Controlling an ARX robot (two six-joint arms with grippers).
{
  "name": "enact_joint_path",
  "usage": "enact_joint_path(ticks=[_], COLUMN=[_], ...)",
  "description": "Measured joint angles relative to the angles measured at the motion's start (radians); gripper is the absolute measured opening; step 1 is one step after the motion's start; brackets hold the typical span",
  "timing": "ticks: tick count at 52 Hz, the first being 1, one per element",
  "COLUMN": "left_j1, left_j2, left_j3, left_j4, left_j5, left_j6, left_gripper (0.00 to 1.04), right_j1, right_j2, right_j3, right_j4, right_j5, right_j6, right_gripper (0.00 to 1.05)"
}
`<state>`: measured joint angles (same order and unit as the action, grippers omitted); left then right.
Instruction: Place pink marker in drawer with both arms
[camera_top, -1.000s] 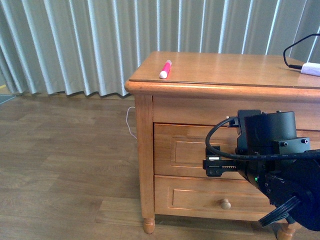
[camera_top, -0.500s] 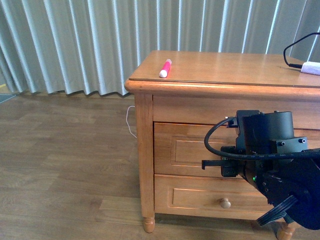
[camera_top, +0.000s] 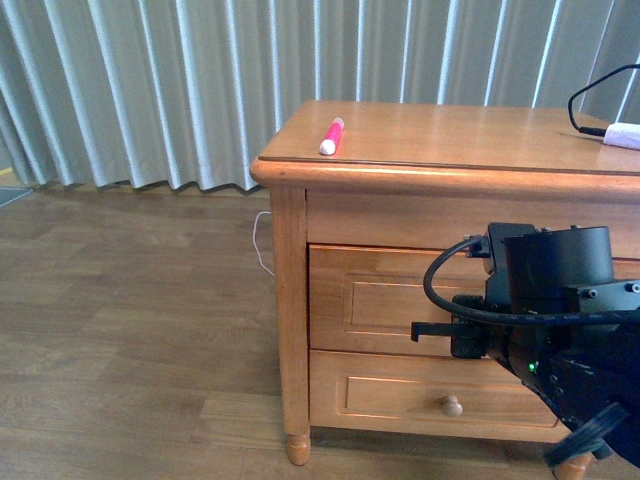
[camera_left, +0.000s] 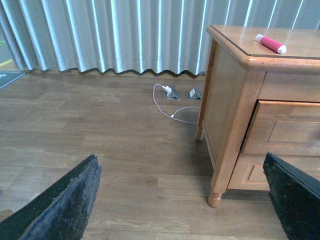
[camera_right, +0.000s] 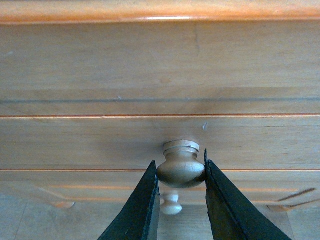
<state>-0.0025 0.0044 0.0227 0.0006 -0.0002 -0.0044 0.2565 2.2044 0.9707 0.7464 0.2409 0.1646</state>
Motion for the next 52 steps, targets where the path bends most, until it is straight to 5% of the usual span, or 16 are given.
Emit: enact_joint_path(ticks=[39,52], left_j1=[0.000,0.000], left_j2=[0.000,0.000], left_j3=[0.000,0.000], left_j4=[0.000,0.000], left_j5=[0.000,0.000], left_j6=[0.000,0.000], left_gripper=[0.98,0.98], right_j1=[0.081,0.076], right_j2=[-0.449,-0.656], right_j3=[-0.631,-0.670], right_j4=[0.026,-0.117], right_j5=[-0.088,-0.092], right_j6=[0.078,0.114], right_gripper=[0.20,0.59])
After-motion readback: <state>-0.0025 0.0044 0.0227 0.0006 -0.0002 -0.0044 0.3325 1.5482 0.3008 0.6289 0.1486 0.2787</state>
